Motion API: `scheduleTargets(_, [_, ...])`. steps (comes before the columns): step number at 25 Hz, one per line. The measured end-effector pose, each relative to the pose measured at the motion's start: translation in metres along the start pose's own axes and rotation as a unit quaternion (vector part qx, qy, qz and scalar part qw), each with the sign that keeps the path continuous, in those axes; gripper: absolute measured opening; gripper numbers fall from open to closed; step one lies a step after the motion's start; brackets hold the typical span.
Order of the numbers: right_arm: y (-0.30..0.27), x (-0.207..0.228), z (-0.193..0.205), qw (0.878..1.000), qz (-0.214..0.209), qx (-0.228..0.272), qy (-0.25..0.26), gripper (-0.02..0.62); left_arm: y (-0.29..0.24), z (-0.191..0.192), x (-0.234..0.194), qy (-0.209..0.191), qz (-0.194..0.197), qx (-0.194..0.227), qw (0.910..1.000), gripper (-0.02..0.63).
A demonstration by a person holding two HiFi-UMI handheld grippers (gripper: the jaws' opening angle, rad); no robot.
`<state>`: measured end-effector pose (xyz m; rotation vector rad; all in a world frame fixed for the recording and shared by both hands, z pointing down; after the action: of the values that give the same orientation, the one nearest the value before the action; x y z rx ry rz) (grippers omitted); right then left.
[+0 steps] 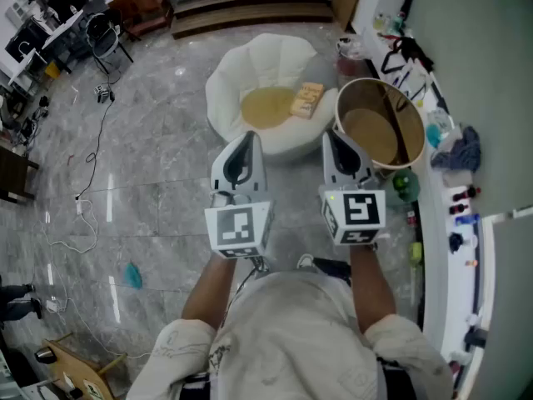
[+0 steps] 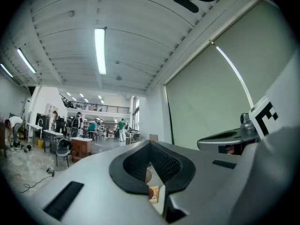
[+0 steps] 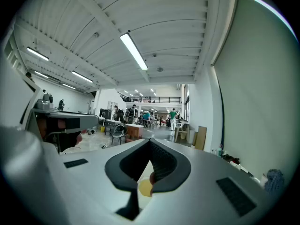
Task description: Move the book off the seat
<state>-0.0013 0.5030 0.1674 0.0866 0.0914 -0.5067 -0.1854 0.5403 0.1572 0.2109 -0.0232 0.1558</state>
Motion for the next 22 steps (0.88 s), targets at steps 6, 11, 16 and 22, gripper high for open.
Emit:
scheduleTargets(6, [0.004, 0.012, 0.004, 1.000, 0.006, 0.001, -0.001, -0.005, -0.007, 0.003, 0.017, 0.004, 0.008, -0.004, 1.0000, 0.002])
scheduleTargets(11, [0.010, 0.034, 0.005, 1.000, 0.008, 0.003, -0.010, -0.005, -0.014, 0.003, 0.040, 0.003, 0.013, -0.008, 0.9999, 0.002])
scheduleTargets(16, [0.015, 0.053, 0.008, 1.000, 0.011, 0.011, -0.017, -0.003, -0.023, 0.002, 0.060, -0.002, 0.014, -0.008, 0.9999, 0.002])
scheduleTargets(22, [0.025, 0.089, 0.015, 1.000, 0.011, 0.012, -0.013, -0.003, -0.037, 0.011, 0.096, -0.002, 0.011, -0.015, 0.9998, 0.002])
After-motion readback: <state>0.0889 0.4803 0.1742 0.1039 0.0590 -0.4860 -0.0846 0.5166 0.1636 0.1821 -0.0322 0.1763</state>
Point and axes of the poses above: the fingertips, and each gripper's own axes: y backward along the fingers, x to its right, z out of its underside, the point moved 8 cm from there along y, backward along the fingers, and after that the axes turned 9 degrees about x, right-handed, at the moved point
